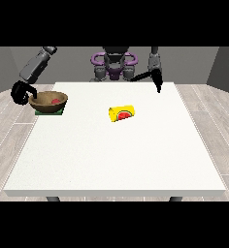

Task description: Pick the cup and pour the ball into the bowl, then pick the bowl and place it on the pad

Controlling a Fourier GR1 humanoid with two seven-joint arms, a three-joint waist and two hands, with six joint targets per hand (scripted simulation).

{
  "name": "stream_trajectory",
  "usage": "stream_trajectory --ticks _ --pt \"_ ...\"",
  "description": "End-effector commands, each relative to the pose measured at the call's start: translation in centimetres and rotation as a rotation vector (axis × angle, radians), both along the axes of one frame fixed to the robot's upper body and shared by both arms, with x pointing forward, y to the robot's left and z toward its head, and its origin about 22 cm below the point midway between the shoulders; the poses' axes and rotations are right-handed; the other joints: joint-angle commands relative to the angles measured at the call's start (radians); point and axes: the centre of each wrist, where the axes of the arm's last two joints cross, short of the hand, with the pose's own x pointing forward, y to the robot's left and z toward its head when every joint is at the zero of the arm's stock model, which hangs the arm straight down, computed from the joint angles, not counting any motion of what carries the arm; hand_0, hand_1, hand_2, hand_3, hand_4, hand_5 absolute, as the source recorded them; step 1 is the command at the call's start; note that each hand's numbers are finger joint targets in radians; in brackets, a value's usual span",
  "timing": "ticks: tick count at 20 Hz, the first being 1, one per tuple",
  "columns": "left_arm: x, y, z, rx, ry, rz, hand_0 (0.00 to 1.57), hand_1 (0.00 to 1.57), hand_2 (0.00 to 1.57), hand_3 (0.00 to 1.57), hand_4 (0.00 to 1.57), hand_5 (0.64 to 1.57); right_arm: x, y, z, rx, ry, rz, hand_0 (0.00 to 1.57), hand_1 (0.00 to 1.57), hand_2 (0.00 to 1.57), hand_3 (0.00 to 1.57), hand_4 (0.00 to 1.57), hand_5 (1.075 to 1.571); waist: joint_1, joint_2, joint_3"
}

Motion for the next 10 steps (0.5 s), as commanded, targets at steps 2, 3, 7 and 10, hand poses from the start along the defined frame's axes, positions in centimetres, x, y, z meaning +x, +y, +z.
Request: stream_trajectory --ticks 2,3,7,10 --pt "0.0 1.2 1.8 0.000 -0.047 -0.004 0.00 0.00 0.00 0.00 0.00 1.565 -0.5 -0.7 0.7 -0.108 0.015 -0.001 1.57 1.57 1.57 1.21 0.67 1.558 0.010 0.046 0.0004" --pt "-0.3 0.6 0.5 0.010 -0.039 -0.013 0.00 0.00 0.00 0.00 0.00 1.565 -0.8 0.0 -1.3 -0.080 0.088 0.016 1.57 1.57 1.57 1.32 0.65 1.552 0.004 0.020 0.0002" --pt "-0.6 0.2 0.9 -0.005 -0.065 0.002 0.00 0.00 0.00 0.00 0.00 1.565 -2.0 -3.8 5.1 -0.159 0.045 -0.142 0.75 0.75 0.47 0.74 0.00 1.514 -0.008 0.068 0.0002" --pt "-1.8 1.7 2.8 -0.005 -0.099 0.000 0.00 0.00 0.00 0.00 0.00 1.566 -2.7 -4.6 5.7 -0.178 0.018 -0.181 0.00 0.00 0.43 0.33 0.00 1.481 0.005 0.085 0.0012"
